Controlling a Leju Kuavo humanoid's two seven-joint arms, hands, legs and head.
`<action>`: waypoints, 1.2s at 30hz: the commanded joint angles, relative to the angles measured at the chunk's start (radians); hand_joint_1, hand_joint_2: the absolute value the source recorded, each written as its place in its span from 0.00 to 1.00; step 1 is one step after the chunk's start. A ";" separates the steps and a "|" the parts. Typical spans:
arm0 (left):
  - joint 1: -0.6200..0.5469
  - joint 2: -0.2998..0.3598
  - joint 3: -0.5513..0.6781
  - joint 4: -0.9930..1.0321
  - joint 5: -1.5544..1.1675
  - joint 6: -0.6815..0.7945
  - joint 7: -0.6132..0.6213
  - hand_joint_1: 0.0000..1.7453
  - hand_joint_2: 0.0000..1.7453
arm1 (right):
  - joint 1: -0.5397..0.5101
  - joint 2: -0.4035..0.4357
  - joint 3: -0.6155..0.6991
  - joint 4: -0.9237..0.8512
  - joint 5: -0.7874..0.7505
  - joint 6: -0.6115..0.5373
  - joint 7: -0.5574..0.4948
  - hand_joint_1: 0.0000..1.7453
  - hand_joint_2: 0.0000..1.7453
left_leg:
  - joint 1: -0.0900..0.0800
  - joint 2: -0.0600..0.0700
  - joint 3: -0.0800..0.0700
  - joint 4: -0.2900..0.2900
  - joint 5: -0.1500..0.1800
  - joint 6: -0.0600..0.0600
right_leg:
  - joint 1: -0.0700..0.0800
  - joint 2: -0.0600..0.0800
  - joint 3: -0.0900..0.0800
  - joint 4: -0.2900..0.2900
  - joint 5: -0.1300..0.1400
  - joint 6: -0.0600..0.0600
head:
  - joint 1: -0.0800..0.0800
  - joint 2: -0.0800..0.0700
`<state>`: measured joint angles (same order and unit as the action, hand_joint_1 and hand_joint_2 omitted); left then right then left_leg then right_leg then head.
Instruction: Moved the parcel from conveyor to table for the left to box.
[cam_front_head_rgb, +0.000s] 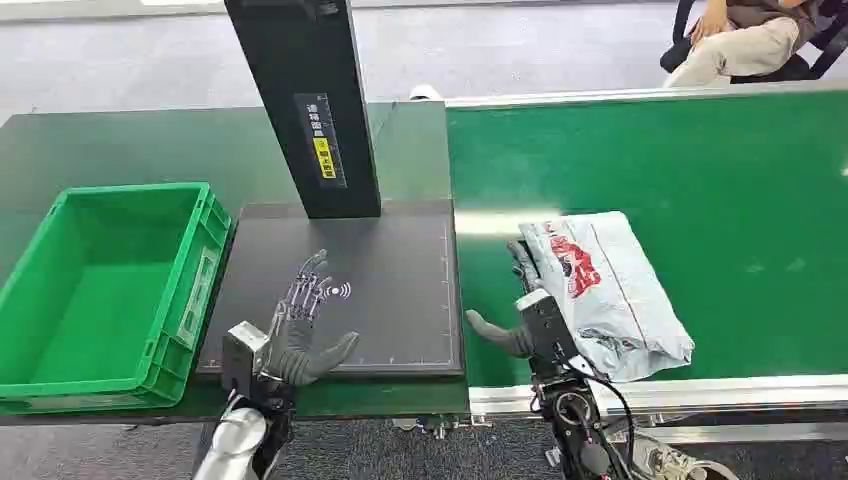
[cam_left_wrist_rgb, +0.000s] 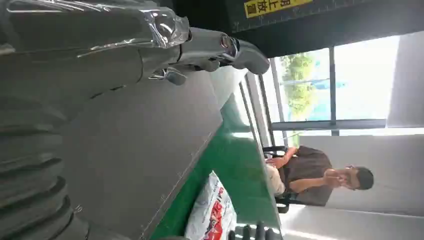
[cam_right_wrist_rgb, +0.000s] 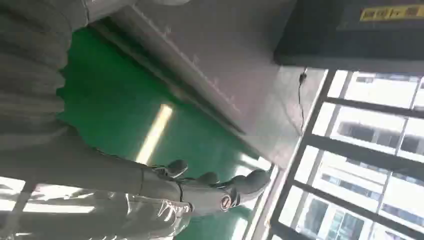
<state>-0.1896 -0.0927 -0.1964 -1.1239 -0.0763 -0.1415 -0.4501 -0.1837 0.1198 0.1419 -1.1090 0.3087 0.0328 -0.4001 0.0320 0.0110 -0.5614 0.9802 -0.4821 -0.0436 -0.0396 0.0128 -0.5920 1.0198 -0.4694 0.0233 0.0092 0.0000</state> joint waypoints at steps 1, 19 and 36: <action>0.081 -0.009 0.068 -0.080 -0.008 0.000 0.019 0.00 1.00 | -0.018 -0.070 -0.082 -0.027 0.149 -0.094 0.036 0.00 1.00 | 0.000 -0.001 0.001 -0.001 0.000 0.002 | 0.000 -0.002 0.001 -0.001 0.000 -0.002 | 0.000 0.000; 0.115 -0.020 0.071 -0.127 -0.036 0.010 0.073 0.00 1.00 | -0.004 -0.095 -0.313 0.019 0.571 -0.165 0.494 0.00 1.00 | 0.000 -0.003 0.002 -0.001 0.000 0.003 | 0.001 -0.003 0.004 -0.002 0.000 -0.003 | 0.000 0.000; 0.066 -0.031 0.066 -0.105 -0.049 -0.003 0.101 0.00 1.00 | -0.019 -0.107 -0.138 0.213 0.605 0.151 0.472 0.00 1.00 | 0.000 -0.001 0.002 -0.001 0.000 0.002 | 0.001 -0.001 0.002 -0.002 0.000 -0.002 | 0.000 0.000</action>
<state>-0.0921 -0.1118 -0.1301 -1.2863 -0.1183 -0.1446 -0.3616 -0.1599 0.0275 -0.0549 -1.0231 0.9247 0.1503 0.0732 0.0319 0.0111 -0.5607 0.9802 -0.4823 -0.0436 -0.0399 0.0128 -0.5916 1.0197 -0.4694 0.0233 0.0095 0.0000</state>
